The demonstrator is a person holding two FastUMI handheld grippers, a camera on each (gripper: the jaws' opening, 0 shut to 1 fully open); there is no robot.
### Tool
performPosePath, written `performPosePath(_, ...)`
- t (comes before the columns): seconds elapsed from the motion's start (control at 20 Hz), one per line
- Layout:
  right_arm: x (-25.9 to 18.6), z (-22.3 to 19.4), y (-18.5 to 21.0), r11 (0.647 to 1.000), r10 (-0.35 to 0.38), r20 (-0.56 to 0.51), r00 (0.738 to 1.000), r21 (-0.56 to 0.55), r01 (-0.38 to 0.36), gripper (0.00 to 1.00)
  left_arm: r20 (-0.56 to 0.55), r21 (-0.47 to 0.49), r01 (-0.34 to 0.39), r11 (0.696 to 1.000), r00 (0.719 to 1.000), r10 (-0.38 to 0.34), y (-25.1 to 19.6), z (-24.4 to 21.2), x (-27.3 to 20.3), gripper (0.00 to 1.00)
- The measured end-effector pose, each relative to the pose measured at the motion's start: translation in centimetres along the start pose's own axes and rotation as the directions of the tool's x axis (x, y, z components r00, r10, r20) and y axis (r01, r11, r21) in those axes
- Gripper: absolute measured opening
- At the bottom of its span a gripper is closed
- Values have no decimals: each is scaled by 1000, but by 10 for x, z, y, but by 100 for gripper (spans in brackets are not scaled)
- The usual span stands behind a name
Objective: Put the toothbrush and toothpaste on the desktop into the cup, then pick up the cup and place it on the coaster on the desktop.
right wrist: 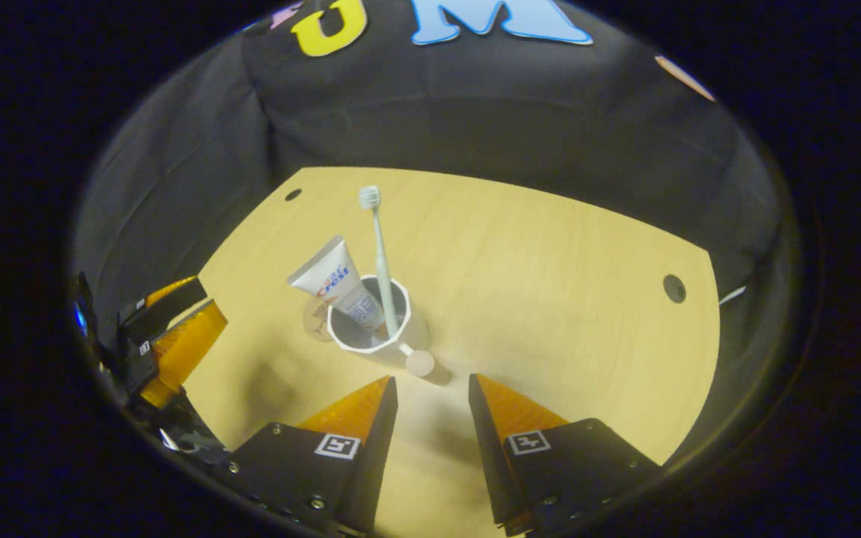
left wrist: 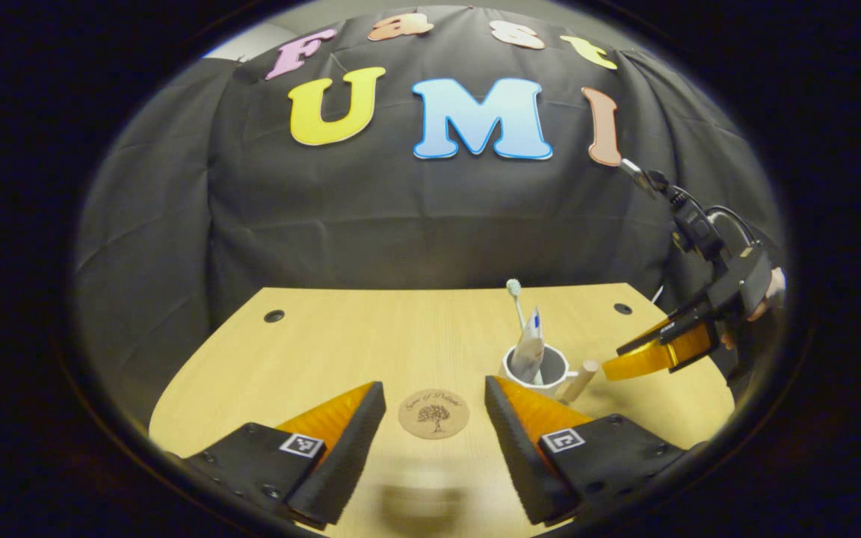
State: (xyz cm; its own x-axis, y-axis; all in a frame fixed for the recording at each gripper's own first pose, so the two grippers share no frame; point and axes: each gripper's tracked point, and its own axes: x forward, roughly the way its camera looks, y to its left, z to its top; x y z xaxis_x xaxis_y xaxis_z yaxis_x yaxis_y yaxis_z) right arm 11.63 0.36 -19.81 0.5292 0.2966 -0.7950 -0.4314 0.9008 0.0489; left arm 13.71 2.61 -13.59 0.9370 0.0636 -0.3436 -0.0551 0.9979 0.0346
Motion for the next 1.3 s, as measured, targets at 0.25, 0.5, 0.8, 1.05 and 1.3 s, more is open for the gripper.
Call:
performPosePath(0.25, 8, 7, 5, 984, 3, -81, 997, -176, -17, 56, -53, 1, -12, 1000, 999, 12, 11, -19, -7, 97)
performPosePath(0.5, 22, 14, 6, 962, 11, -155, 988, -267, -52, 55, -110, 8, -32, 999, 993, 33, 19, -44, -22, 97)
performPosePath(0.8, 45, 6, 4, 939, 12, -249, 968, -331, -97, 55, -181, -18, -84, 996, 980, 79, 39, -72, -45, 97)
performPosePath(1.05, 63, -1, 12, 921, 16, -294, 956, -367, -128, 55, -220, -45, -152, 987, 966, 138, 62, -86, -58, 98)
performPosePath(1.3, 78, -5, 11, 916, 6, -320, 947, -379, -134, 47, -236, -59, -195, 979, 956, 177, 76, -94, -64, 98)
